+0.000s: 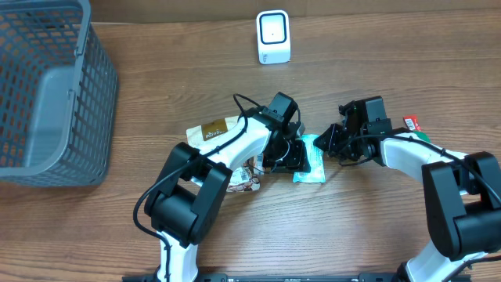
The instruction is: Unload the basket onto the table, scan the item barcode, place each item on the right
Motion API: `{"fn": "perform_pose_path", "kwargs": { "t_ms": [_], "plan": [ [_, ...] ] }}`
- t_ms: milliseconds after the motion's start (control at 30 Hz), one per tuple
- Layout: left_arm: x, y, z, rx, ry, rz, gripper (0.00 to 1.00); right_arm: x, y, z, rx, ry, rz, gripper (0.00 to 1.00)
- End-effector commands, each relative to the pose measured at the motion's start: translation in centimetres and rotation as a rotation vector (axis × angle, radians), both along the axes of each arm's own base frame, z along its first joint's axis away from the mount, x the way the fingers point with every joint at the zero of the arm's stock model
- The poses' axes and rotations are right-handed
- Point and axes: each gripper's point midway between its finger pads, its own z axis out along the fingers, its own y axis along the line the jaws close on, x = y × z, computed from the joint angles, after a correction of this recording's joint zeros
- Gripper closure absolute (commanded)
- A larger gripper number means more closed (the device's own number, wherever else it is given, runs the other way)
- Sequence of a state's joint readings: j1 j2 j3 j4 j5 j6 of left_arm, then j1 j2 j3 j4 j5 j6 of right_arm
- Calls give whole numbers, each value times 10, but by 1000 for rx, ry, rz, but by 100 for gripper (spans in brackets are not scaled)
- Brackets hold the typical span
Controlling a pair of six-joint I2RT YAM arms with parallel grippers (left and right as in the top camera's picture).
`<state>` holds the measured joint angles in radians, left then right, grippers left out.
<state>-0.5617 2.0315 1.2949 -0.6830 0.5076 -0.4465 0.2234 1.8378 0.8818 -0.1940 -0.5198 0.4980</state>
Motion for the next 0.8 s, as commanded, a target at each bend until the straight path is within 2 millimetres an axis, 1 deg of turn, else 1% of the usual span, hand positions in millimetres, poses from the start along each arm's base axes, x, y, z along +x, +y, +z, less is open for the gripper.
{"fn": "perform_pose_path", "kwargs": {
  "t_ms": [0,200,233,267,300,367,400,467,567,633,767],
  "plan": [
    [-5,11,-19,61,15,26,63,-3,-1,-8,-16,16,0,82],
    [-6,11,-23,58,10,26,76,-3,-1,-8,-16,17,0,82],
    [-6,11,-23,58,10,26,82,-3,-1,-8,-16,18,0,82],
    [-6,11,-23,59,10,26,91,-4,-1,-9,-16,19,0,80],
    [-6,12,-23,59,10,26,96,-4,-1,-9,-16,19,0,78],
    [-5,14,-23,59,7,23,96,0,2,-4,11,2,7,68],
    [-4,15,-23,59,6,21,96,1,3,-2,25,-2,11,65],
    [-3,20,-23,61,3,13,96,4,9,10,102,-11,38,53],
    [3,30,-26,91,-8,28,96,2,10,18,170,10,49,51],
    [8,37,-27,111,-28,28,96,-5,6,15,166,54,35,51],
    [10,39,-27,98,-63,-34,96,-9,2,3,93,77,16,51]
  ]
}}
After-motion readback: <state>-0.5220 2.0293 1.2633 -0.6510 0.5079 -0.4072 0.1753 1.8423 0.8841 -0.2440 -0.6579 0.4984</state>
